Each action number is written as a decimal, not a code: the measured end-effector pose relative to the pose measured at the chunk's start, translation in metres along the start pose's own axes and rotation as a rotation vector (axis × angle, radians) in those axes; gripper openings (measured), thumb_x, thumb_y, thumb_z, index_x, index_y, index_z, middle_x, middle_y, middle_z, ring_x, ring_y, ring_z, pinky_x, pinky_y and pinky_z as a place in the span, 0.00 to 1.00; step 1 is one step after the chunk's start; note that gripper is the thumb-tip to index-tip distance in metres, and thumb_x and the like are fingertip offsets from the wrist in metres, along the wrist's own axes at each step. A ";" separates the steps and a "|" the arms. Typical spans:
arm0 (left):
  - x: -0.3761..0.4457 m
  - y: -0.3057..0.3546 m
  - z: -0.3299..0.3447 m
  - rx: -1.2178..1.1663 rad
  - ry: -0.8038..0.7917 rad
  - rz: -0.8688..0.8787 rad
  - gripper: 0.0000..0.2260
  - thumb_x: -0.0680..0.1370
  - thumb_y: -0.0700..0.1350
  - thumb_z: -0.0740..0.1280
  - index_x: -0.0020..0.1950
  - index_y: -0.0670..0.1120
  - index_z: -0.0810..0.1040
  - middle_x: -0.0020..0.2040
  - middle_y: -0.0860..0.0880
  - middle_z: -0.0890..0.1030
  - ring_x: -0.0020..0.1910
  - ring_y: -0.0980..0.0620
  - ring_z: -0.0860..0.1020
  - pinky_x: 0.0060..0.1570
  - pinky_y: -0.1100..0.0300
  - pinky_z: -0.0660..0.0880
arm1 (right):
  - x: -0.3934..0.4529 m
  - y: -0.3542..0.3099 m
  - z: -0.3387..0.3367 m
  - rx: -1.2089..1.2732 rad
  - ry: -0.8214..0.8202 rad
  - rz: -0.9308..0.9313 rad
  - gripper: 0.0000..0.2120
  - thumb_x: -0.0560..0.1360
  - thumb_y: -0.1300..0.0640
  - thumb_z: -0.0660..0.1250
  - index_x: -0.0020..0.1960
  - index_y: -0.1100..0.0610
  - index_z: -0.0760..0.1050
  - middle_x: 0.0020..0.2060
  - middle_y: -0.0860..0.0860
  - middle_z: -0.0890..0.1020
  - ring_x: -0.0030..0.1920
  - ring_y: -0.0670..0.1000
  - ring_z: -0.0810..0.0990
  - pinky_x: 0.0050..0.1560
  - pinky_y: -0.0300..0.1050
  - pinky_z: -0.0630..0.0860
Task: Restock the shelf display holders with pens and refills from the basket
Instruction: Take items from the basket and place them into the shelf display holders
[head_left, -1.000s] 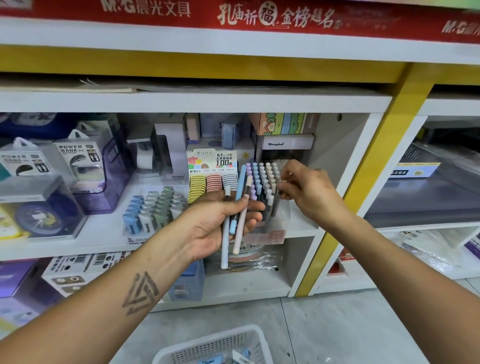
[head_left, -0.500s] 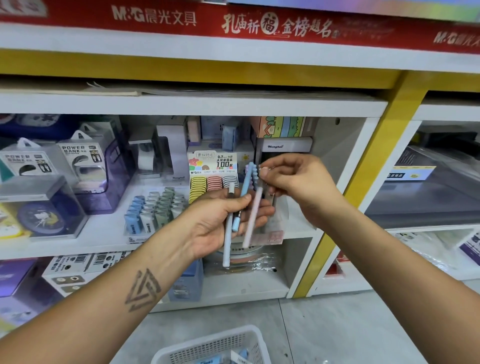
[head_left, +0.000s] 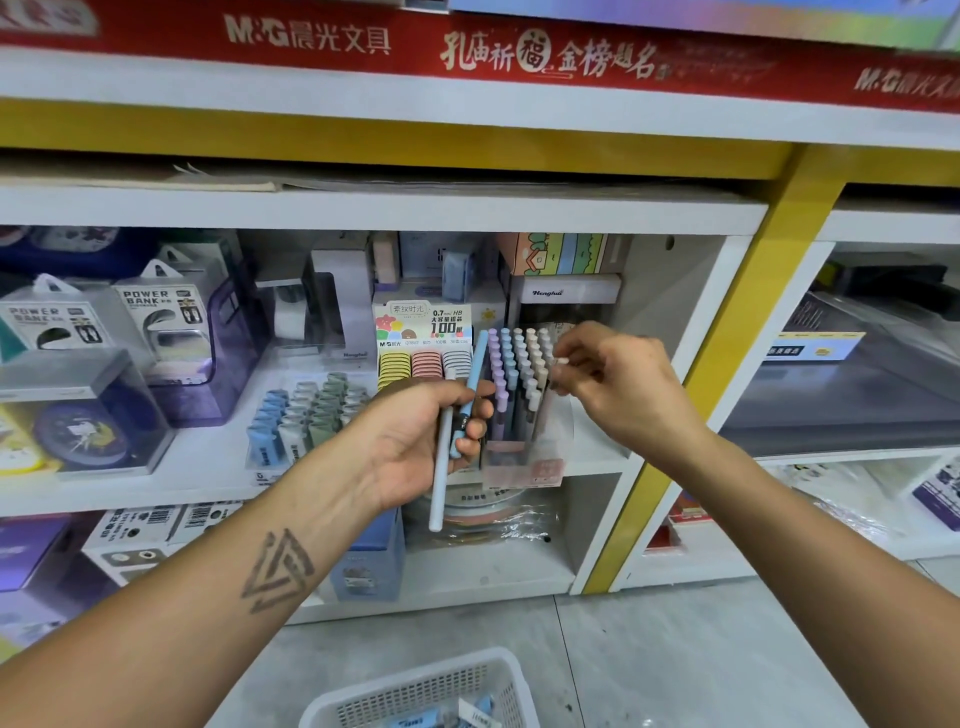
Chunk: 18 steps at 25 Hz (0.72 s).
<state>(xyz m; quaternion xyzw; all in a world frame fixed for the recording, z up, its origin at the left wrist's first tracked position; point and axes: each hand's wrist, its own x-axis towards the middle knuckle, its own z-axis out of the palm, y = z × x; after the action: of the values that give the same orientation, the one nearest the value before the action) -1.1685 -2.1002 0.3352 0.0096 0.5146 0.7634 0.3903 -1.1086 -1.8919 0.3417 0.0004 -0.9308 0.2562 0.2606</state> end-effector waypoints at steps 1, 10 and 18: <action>0.001 0.000 0.000 0.003 -0.003 -0.002 0.13 0.80 0.36 0.59 0.63 0.36 0.77 0.34 0.46 0.78 0.27 0.55 0.72 0.23 0.66 0.67 | -0.001 0.001 0.002 -0.012 -0.016 -0.005 0.04 0.77 0.57 0.72 0.51 0.52 0.78 0.39 0.46 0.85 0.40 0.40 0.84 0.48 0.43 0.82; -0.003 -0.002 -0.002 0.043 -0.098 0.054 0.12 0.78 0.34 0.65 0.60 0.37 0.81 0.46 0.40 0.84 0.35 0.50 0.80 0.31 0.60 0.77 | 0.005 0.002 0.006 -0.185 -0.074 -0.063 0.09 0.79 0.54 0.69 0.55 0.52 0.84 0.51 0.45 0.83 0.47 0.44 0.79 0.48 0.39 0.76; -0.011 0.014 -0.002 0.032 -0.183 0.040 0.13 0.77 0.40 0.66 0.57 0.33 0.80 0.47 0.34 0.84 0.32 0.47 0.83 0.26 0.62 0.79 | 0.009 -0.028 0.012 -0.252 -0.056 -0.617 0.07 0.77 0.60 0.69 0.52 0.63 0.82 0.48 0.56 0.84 0.48 0.60 0.81 0.46 0.53 0.79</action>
<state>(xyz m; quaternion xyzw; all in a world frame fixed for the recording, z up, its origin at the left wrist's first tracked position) -1.1699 -2.1107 0.3492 0.0955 0.4886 0.7587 0.4202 -1.1183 -1.9205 0.3504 0.2569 -0.9181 0.0481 0.2980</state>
